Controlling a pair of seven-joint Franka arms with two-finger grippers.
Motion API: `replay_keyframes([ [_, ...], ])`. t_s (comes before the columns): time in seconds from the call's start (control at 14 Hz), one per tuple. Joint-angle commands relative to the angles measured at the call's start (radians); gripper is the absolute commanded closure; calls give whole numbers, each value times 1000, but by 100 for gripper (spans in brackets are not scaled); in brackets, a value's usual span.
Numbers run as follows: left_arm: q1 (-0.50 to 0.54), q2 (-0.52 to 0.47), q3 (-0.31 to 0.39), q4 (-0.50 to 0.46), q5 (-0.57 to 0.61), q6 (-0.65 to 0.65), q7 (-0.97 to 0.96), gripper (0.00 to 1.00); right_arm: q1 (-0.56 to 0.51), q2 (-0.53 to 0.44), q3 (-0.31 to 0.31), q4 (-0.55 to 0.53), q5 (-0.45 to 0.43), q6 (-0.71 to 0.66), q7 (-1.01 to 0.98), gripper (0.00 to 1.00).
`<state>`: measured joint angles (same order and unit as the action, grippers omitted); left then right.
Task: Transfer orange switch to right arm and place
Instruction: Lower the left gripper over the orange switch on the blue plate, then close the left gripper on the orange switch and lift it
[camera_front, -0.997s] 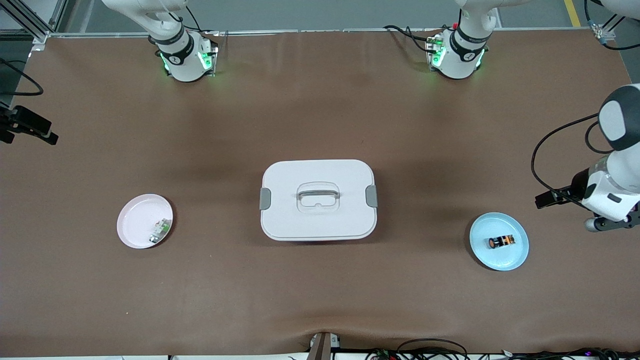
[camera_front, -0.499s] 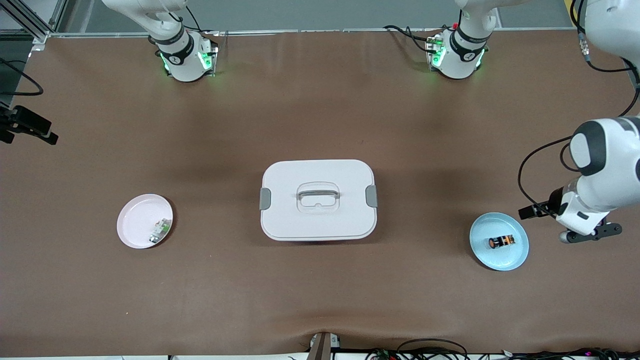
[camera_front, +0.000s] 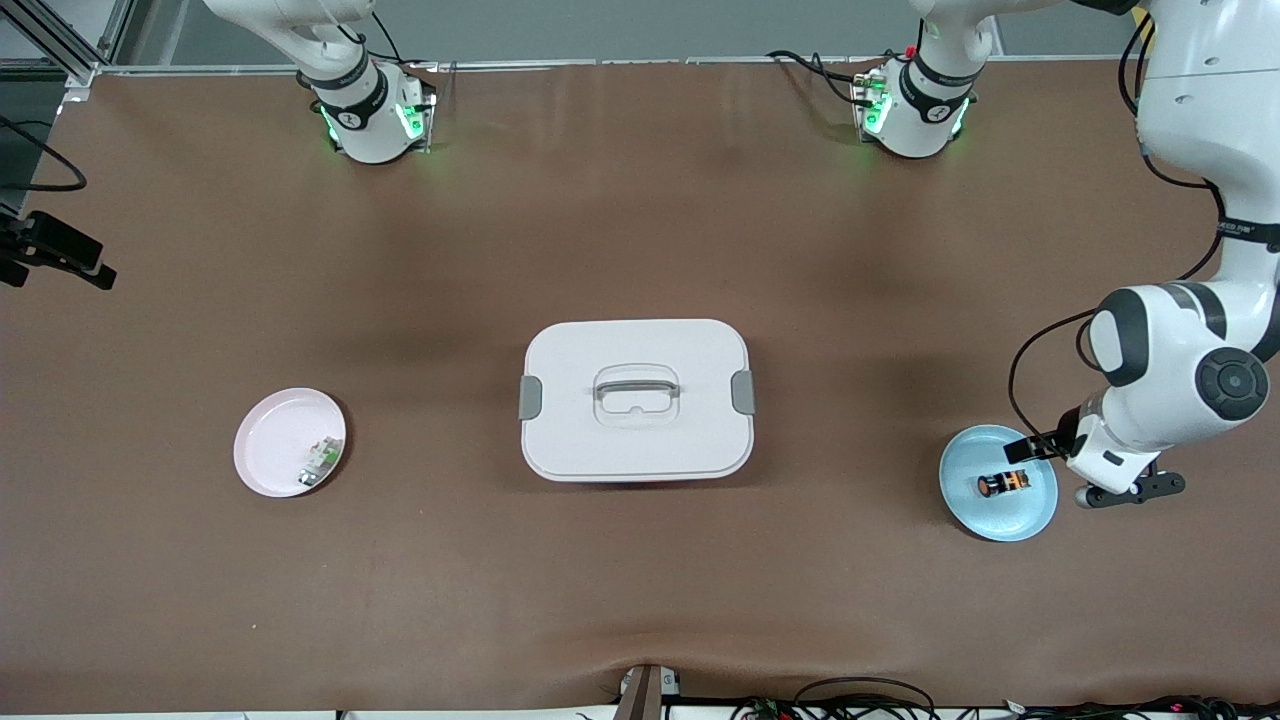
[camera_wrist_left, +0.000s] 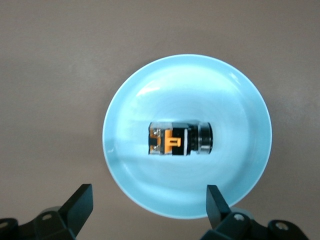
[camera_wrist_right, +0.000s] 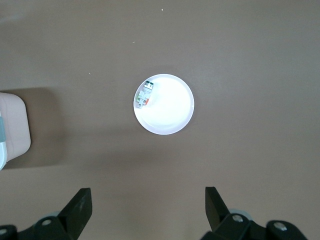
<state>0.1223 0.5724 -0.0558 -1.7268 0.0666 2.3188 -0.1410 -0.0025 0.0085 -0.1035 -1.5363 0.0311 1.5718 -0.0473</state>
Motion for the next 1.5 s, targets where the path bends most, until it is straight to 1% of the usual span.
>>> replay_keyframes([
  [0.0,-6,36,-4,27,9,37,8,0,-16,8,13,22,-7,-16,3,0],
  [0.28,-10,95,-6,56,9,82,8,0,-16,8,13,22,-7,-16,3,0],
  [0.5,-15,127,-7,59,10,139,8,0,-16,8,13,22,-5,-16,3,0],
  [0.64,-15,142,-7,79,7,142,8,0,-16,8,13,22,-5,-16,3,0],
  [1.07,-15,164,-7,79,7,154,8,0,-16,8,13,22,-7,-16,3,0],
  [1.14,-15,165,-9,79,7,154,8,4,-16,8,13,22,-7,-16,3,0],
  [1.21,-15,167,-7,78,7,154,8,10,-16,8,13,22,-7,-16,3,0],
  [1.42,-15,164,-9,78,-1,154,6,52,-16,8,13,22,-7,-16,3,0],
])
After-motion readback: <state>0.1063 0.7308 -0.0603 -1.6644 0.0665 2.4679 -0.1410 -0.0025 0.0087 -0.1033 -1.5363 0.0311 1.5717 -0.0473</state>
